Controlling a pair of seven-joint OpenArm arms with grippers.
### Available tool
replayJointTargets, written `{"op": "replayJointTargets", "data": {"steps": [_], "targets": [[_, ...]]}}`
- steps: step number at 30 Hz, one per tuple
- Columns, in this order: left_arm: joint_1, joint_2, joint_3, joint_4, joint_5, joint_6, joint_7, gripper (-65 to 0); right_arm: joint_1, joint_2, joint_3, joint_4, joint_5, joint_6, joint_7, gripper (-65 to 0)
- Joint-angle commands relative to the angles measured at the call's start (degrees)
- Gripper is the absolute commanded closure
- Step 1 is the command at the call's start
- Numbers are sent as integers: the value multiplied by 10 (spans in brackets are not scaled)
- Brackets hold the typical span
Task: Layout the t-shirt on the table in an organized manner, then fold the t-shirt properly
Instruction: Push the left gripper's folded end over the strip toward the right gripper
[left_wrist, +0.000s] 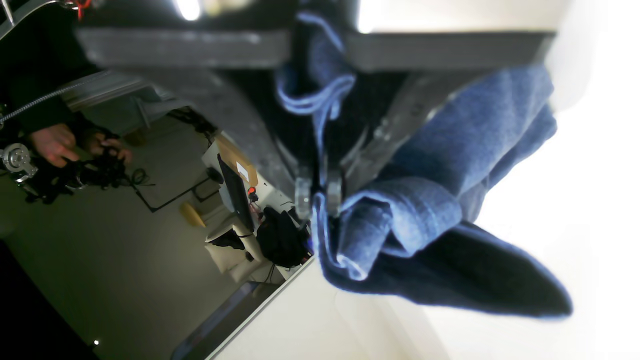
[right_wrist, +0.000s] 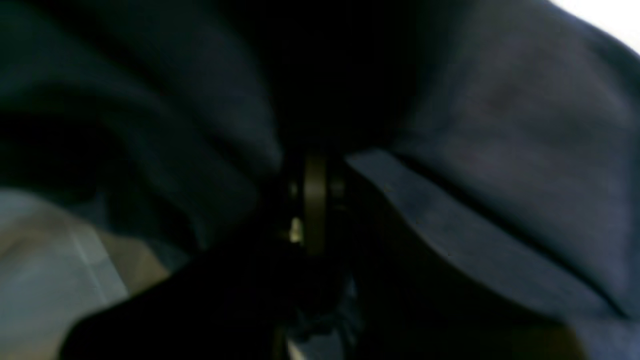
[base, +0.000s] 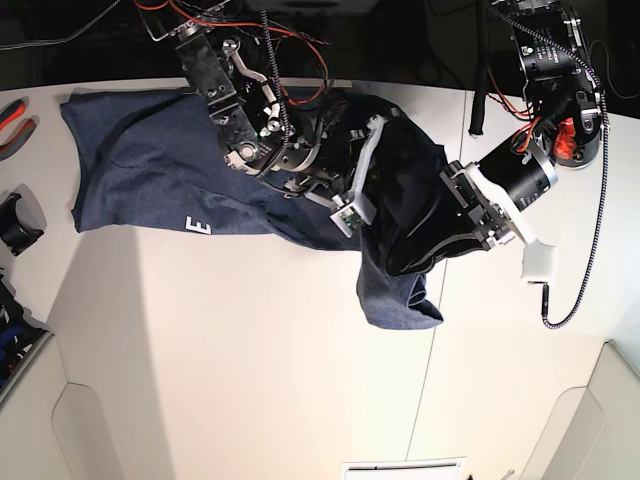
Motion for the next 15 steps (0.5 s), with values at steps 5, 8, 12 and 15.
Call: {"op": "replayJointTargets", "data": {"steps": [5, 8, 12, 15], "targets": [[-6, -2, 0, 11, -28, -7, -9, 0, 7, -18, -32, 10, -4, 5, 31, 0], [-6, -2, 0, 11, -28, -7, -9, 0, 7, -18, -35, 10, -6, 5, 30, 0], [-6, -2, 0, 11, -28, -7, -9, 0, 7, -18, -35, 12, -10, 5, 13, 0], [-6, -2, 0, 11, -27, -7, -8, 0, 7, -14, -35, 28, -10, 5, -17, 0]]}}
